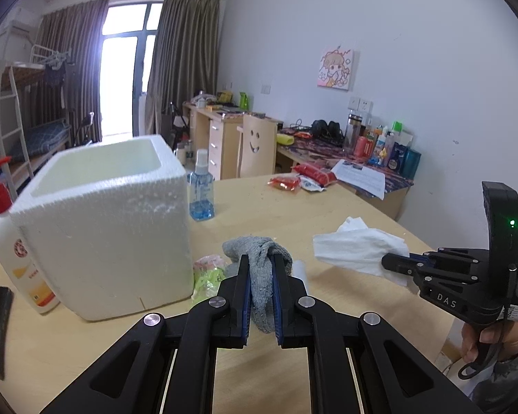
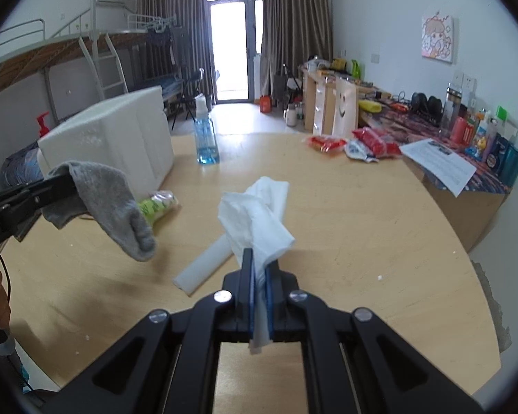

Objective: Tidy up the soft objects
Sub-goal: 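Lift the sock and cloth with both tools and carry them toward the foam box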

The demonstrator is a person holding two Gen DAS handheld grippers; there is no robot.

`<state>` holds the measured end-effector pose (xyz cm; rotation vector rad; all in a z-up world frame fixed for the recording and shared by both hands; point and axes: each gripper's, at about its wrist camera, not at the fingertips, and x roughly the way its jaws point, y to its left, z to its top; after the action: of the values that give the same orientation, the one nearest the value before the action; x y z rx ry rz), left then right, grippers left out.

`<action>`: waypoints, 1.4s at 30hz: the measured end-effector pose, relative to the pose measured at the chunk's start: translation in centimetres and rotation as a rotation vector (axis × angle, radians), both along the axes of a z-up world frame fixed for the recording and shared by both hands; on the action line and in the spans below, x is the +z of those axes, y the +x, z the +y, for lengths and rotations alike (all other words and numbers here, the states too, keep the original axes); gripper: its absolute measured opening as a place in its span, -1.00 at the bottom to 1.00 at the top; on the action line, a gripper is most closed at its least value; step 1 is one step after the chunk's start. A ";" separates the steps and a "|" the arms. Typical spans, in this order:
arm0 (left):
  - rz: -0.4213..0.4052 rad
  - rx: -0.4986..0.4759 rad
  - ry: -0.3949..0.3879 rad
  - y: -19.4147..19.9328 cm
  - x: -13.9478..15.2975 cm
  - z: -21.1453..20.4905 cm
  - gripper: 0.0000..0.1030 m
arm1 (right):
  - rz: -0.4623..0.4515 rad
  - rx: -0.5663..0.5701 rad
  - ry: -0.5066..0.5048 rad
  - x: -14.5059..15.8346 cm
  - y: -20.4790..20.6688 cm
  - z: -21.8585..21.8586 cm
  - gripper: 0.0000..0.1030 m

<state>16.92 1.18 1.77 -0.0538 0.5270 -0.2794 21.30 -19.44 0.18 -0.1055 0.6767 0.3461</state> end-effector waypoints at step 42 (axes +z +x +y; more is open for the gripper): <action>-0.324 0.088 0.093 -13.4 9.1 0.8 -0.80 | -0.354 0.129 0.174 8.7 -10.8 -0.2 -0.86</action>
<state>3.48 1.95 10.90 0.0584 0.2143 -0.1726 10.47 -19.68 8.92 -0.0426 0.2883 0.4948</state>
